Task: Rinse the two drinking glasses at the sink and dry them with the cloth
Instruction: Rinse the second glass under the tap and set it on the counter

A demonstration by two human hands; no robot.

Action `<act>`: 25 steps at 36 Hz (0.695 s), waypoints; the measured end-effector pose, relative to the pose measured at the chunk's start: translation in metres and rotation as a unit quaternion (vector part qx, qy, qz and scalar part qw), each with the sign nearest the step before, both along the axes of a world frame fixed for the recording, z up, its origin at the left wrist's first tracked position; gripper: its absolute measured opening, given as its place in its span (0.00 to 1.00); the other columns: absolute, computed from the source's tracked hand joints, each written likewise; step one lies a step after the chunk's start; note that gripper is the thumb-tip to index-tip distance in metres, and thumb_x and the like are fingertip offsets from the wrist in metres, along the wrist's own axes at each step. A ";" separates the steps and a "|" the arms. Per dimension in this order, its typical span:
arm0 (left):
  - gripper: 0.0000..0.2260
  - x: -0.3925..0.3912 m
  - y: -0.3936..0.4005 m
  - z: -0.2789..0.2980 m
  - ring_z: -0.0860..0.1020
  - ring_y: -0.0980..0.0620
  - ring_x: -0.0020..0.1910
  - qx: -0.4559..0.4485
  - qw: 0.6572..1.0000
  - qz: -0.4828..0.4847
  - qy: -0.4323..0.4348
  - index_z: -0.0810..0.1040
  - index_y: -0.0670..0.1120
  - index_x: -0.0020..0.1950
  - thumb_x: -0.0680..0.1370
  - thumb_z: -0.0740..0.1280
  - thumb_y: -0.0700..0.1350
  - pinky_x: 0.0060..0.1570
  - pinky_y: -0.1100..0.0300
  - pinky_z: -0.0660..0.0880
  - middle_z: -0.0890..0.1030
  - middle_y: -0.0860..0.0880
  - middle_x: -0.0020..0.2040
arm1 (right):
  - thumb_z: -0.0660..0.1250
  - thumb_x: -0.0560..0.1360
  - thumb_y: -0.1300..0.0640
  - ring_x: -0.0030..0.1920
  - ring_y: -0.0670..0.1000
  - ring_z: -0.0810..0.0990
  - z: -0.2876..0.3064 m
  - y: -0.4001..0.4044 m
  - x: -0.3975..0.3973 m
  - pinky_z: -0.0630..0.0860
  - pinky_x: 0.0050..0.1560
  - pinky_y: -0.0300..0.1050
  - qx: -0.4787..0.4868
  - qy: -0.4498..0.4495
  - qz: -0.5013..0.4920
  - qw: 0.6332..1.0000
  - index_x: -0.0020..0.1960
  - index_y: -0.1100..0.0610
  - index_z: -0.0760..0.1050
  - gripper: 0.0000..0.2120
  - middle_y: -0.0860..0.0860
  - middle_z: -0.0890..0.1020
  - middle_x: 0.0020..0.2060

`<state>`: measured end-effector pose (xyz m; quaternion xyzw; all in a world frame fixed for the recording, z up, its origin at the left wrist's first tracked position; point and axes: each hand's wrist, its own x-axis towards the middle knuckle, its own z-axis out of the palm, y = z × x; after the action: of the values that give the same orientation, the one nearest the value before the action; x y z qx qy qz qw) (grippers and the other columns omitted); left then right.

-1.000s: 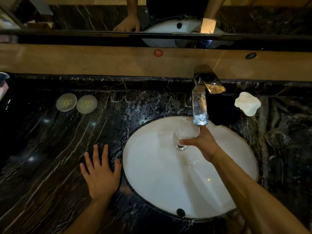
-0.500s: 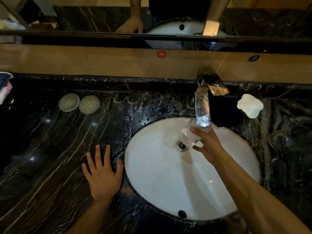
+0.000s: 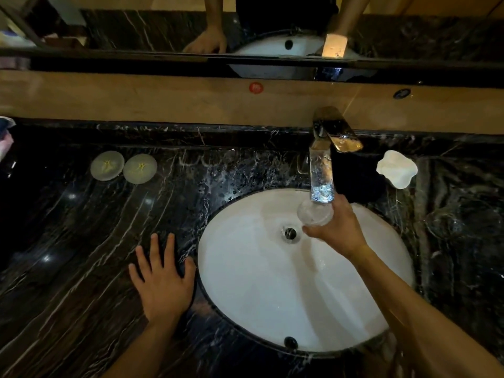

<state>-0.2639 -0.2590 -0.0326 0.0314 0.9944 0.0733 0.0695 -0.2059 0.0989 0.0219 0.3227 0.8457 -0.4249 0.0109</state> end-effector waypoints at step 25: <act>0.32 0.000 -0.002 -0.005 0.51 0.39 0.79 0.005 1.000 0.000 -0.001 0.57 0.54 0.80 0.77 0.49 0.64 0.74 0.36 0.48 0.56 0.46 0.80 | 0.74 0.67 0.46 0.66 0.59 0.65 0.023 0.004 0.024 0.67 0.59 0.57 0.402 -0.392 0.296 0.773 0.71 0.49 0.64 0.36 0.55 0.68 0.66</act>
<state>-0.2636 -0.2610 -0.0377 0.0313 0.9939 0.0782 0.0709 -0.1821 0.1034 0.0453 0.1699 0.9157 0.1407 0.3360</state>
